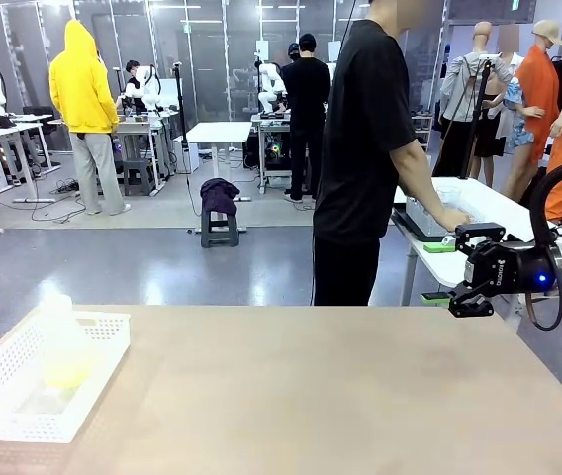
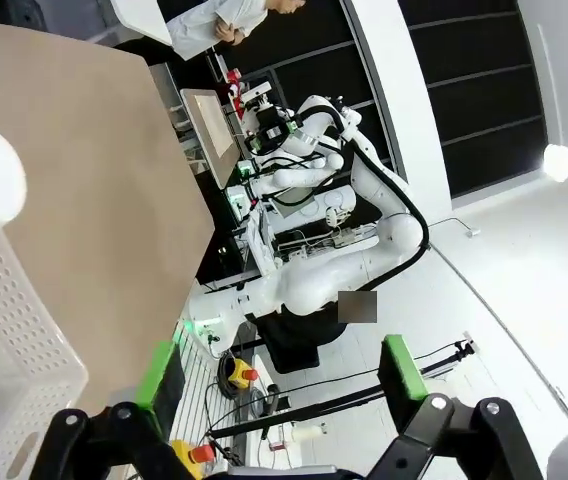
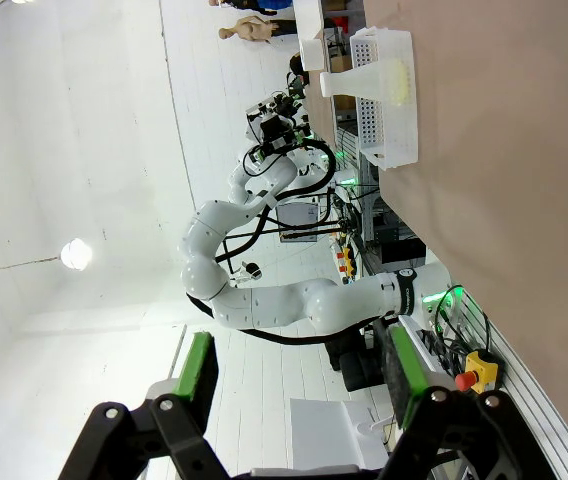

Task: Prepare the solutions needed for the experiment.
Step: When the human places the Big flask in the center of the table, pick up the Big flask and place it in the left Organizing basket.

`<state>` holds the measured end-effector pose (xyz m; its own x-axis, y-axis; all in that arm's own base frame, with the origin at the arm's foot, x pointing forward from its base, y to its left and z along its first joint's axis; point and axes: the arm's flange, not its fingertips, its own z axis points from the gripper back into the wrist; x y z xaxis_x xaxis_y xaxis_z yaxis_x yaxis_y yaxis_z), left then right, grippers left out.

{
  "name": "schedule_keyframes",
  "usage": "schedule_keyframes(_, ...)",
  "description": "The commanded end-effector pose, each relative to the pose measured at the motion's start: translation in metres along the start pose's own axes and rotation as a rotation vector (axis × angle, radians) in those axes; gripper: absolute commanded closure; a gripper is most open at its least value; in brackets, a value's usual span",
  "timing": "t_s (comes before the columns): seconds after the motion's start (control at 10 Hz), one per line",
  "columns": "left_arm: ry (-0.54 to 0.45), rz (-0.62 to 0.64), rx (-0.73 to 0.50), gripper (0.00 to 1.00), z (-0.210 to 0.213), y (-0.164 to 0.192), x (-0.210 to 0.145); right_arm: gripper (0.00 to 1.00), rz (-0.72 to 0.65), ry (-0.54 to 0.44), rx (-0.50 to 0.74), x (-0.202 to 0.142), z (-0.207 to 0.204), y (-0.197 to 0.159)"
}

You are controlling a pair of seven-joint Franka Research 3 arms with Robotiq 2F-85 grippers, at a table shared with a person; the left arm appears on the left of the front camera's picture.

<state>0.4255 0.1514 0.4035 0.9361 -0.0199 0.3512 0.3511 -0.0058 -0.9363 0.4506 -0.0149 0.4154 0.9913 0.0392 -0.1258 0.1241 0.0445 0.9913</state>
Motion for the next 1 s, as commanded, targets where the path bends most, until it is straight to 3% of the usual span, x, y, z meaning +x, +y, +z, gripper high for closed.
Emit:
schedule_keyframes(0.0, -0.004, 0.052, 0.061, 0.0, -0.0115, -0.0101, -0.0025, 0.16, 0.004, 0.004, 0.003, -0.0006, -0.0006, 0.0011)
schedule_keyframes(0.3, -0.075, 0.136, 0.054, 0.0, -0.0095, -0.0172, -0.0031, 0.16, 0.004, 0.004, 0.003, -0.0006, -0.0006, 0.0011)
schedule_keyframes(0.4, -0.017, 0.085, 0.033, 0.0, -0.0064, -0.011, -0.0019, 0.16, 0.004, 0.004, 0.003, -0.0006, -0.0006, 0.0011)
schedule_keyframes(0.9, -0.017, 0.085, 0.033, 0.0, -0.0064, -0.011, -0.0019, 0.16, 0.004, 0.004, 0.003, -0.0006, -0.0006, 0.0011)
